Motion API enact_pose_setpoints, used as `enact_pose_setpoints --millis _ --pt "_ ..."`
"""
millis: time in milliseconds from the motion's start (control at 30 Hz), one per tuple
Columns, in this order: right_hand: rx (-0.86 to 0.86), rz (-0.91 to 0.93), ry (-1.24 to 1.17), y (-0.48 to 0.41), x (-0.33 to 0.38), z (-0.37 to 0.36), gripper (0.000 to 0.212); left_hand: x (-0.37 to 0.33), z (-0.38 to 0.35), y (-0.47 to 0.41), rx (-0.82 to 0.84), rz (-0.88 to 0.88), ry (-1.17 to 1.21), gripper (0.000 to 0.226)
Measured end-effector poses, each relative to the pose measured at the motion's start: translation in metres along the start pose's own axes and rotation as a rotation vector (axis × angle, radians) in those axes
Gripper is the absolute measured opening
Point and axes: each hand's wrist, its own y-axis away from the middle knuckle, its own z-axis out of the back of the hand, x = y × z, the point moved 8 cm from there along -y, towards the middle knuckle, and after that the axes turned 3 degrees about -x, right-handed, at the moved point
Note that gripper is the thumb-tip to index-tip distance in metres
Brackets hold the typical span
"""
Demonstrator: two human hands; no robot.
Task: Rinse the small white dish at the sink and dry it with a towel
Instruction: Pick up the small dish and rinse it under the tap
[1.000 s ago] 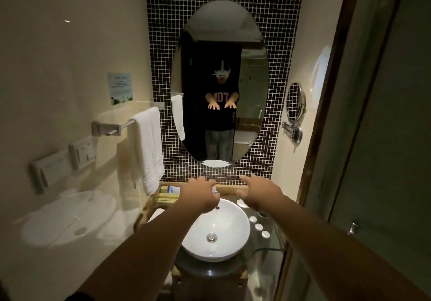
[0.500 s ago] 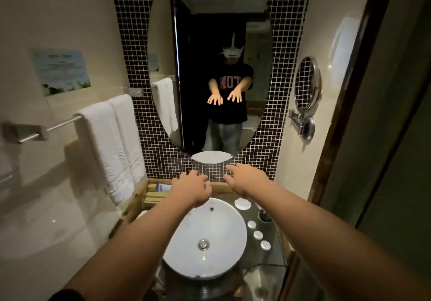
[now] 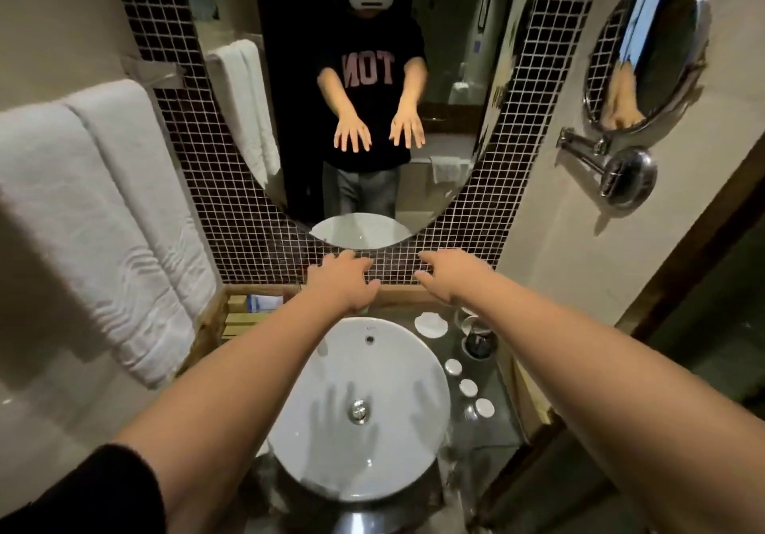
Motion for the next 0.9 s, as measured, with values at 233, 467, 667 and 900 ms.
enact_pose_setpoints --millis 233,467,667,900 --pt "-0.068 -0.071 -0.087 -0.057 0.011 -0.019 0.057 0.028 -0.051 -0.056 0.074 -0.119 0.03 0.058" --pt "0.057 -0.178 -0.112 -0.089 -0.023 -0.096 0.054 0.019 -0.116 -0.097 0.144 -0.158 0.059 0.057" --pt "0.19 -0.214 -0.166 -0.132 -0.058 -0.171 0.056 -0.003 -0.162 -0.143 0.208 -0.169 0.069 0.058" --pt "0.329 -0.199 -0.178 -0.181 -0.107 -0.254 0.062 -0.04 -0.239 -0.186 0.287 -0.133 0.118 0.058"
